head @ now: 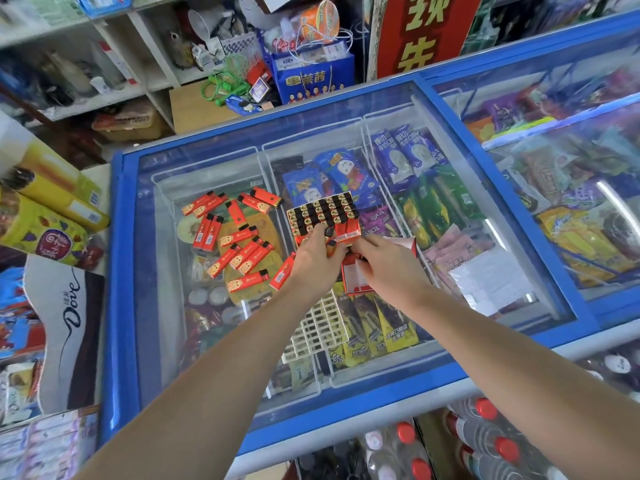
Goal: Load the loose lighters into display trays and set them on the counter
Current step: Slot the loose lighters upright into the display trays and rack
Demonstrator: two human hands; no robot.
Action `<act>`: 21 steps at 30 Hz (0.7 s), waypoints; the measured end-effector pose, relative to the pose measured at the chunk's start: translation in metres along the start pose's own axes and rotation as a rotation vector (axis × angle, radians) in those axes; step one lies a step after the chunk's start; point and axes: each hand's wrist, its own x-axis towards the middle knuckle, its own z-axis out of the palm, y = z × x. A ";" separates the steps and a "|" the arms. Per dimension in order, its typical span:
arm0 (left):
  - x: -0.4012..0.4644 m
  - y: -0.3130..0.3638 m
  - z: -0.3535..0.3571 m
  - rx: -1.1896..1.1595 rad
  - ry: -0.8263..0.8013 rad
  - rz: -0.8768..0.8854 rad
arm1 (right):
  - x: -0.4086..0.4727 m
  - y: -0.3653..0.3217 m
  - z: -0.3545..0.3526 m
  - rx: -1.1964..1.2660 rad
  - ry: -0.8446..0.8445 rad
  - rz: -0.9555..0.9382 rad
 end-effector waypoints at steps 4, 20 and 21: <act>0.001 0.001 0.002 0.031 -0.045 0.006 | 0.000 -0.002 -0.004 0.409 0.207 0.296; -0.001 0.001 0.007 0.056 -0.049 -0.038 | -0.017 0.014 -0.010 0.274 0.111 0.166; -0.001 0.001 0.007 0.049 -0.054 -0.041 | -0.016 0.013 -0.009 0.272 0.107 0.156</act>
